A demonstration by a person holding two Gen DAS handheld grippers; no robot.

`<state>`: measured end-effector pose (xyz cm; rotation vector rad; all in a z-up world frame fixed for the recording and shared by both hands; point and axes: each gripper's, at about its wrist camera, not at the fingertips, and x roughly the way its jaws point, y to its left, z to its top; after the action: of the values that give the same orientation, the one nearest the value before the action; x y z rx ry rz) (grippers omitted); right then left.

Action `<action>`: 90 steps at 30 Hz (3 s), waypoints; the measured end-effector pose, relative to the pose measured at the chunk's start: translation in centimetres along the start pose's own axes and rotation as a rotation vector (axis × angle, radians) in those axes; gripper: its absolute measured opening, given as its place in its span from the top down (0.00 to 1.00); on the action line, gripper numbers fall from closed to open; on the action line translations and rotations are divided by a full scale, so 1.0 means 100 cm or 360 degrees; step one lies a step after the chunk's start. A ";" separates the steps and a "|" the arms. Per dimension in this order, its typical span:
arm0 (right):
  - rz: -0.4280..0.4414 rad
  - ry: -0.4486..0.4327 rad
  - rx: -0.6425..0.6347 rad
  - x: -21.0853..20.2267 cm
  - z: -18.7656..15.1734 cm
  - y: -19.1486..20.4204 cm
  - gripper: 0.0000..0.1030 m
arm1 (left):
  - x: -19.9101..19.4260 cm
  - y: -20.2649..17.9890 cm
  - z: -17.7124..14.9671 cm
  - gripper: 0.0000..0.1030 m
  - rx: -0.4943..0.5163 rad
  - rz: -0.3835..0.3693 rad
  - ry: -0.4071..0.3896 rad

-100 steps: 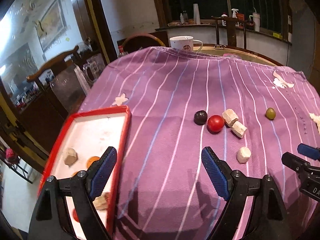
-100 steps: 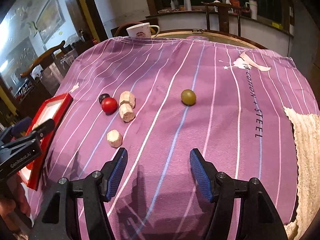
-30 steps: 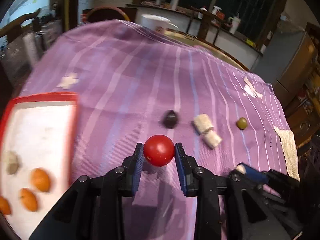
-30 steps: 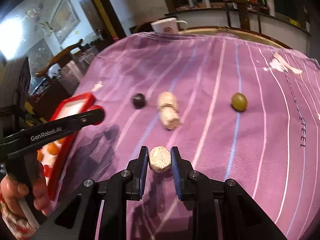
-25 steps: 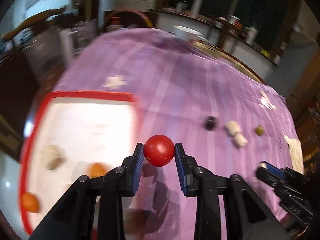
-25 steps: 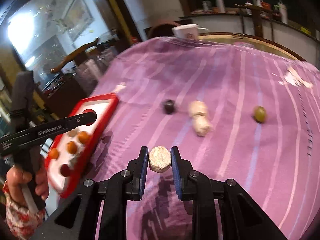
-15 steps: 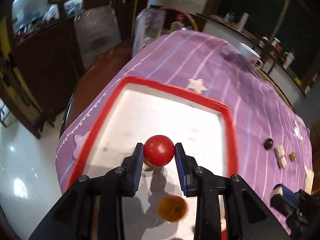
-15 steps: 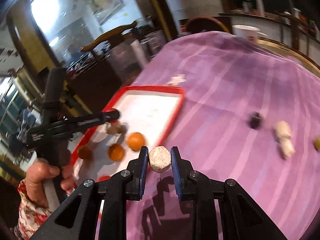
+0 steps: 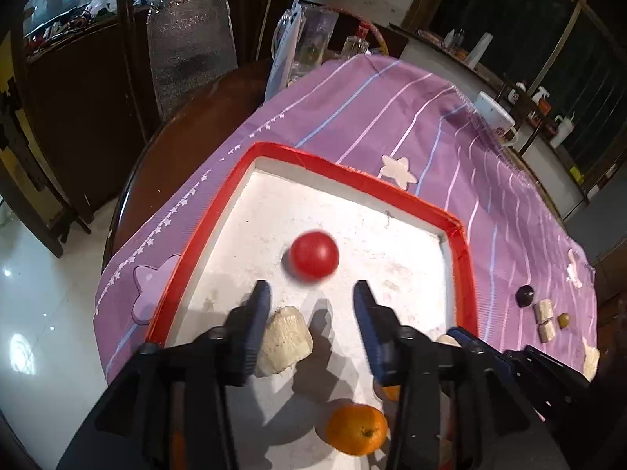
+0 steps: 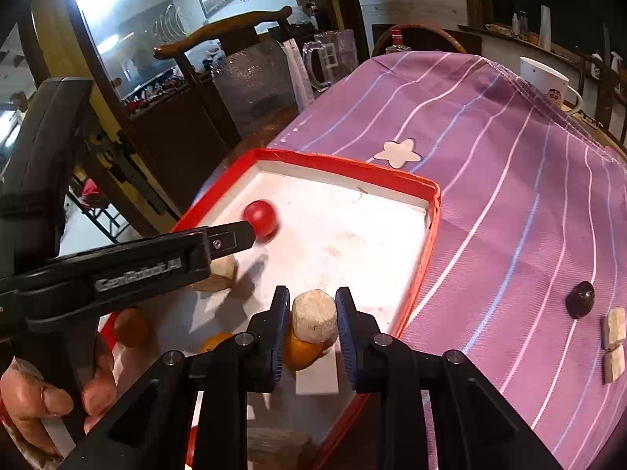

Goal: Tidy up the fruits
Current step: 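Grasp the red tomato with the left tool, carry both items over the tray and release, then reach both tools back toward the cork cylinders on the cloth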

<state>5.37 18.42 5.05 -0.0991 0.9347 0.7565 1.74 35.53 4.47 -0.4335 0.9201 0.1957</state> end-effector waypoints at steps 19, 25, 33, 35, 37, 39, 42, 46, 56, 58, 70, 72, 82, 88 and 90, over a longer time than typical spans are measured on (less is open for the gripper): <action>0.0014 -0.0294 0.0549 -0.143 -0.078 -0.086 0.72 | -0.097 -0.070 -0.096 0.29 0.0139 0.0009 -0.0275; -0.0084 -0.0352 0.0746 -0.182 -0.127 -0.124 0.70 | -0.091 -0.120 -0.130 0.29 0.0322 0.0060 -0.0257; -0.0176 -0.0390 0.0844 -0.204 -0.153 -0.149 0.69 | -0.097 -0.173 -0.161 0.29 0.0592 0.0194 -0.0327; -0.0162 -0.0384 0.0841 -0.204 -0.154 -0.149 0.69 | -0.098 -0.180 -0.166 0.28 0.0639 0.0227 -0.0337; -0.0157 -0.0377 0.0834 -0.202 -0.155 -0.148 0.69 | -0.098 -0.187 -0.170 0.28 0.0679 0.0252 -0.0346; -0.0159 -0.0368 0.0825 -0.201 -0.155 -0.147 0.69 | -0.098 -0.190 -0.173 0.28 0.0698 0.0262 -0.0350; -0.0156 -0.0357 0.0832 -0.199 -0.156 -0.149 0.69 | -0.098 -0.192 -0.174 0.28 0.0706 0.0264 -0.0343; -0.0161 -0.0327 0.0843 -0.195 -0.157 -0.150 0.69 | -0.097 -0.192 -0.175 0.28 0.0705 0.0255 -0.0340; -0.0140 -0.0247 0.0827 -0.179 -0.156 -0.140 0.69 | -0.087 -0.182 -0.174 0.28 0.0682 0.0235 -0.0286; -0.0144 -0.0235 0.0818 -0.177 -0.155 -0.138 0.69 | -0.086 -0.180 -0.173 0.28 0.0681 0.0234 -0.0278; -0.0248 -0.0171 0.0704 -0.180 -0.142 -0.135 0.69 | -0.076 -0.171 -0.170 0.25 0.0666 0.0242 -0.0250; -0.0282 -0.0140 0.0658 -0.180 -0.136 -0.140 0.69 | -0.074 -0.169 -0.169 0.25 0.0660 0.0240 -0.0241; -0.0498 -0.0112 0.0474 -0.145 -0.097 -0.183 0.69 | -0.063 -0.162 -0.166 0.24 0.0622 0.0204 -0.0189; -0.0596 -0.0076 0.0318 -0.106 -0.072 -0.184 0.69 | -0.056 -0.160 -0.163 0.24 0.0603 0.0190 -0.0153; -0.0696 -0.0060 0.0271 -0.096 -0.068 -0.182 0.67 | -0.054 -0.161 -0.161 0.24 0.0605 0.0193 -0.0145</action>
<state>8.62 -2.93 3.87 -0.1337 0.8972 0.2727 -7.62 14.06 4.74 -0.0169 0.8707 0.1449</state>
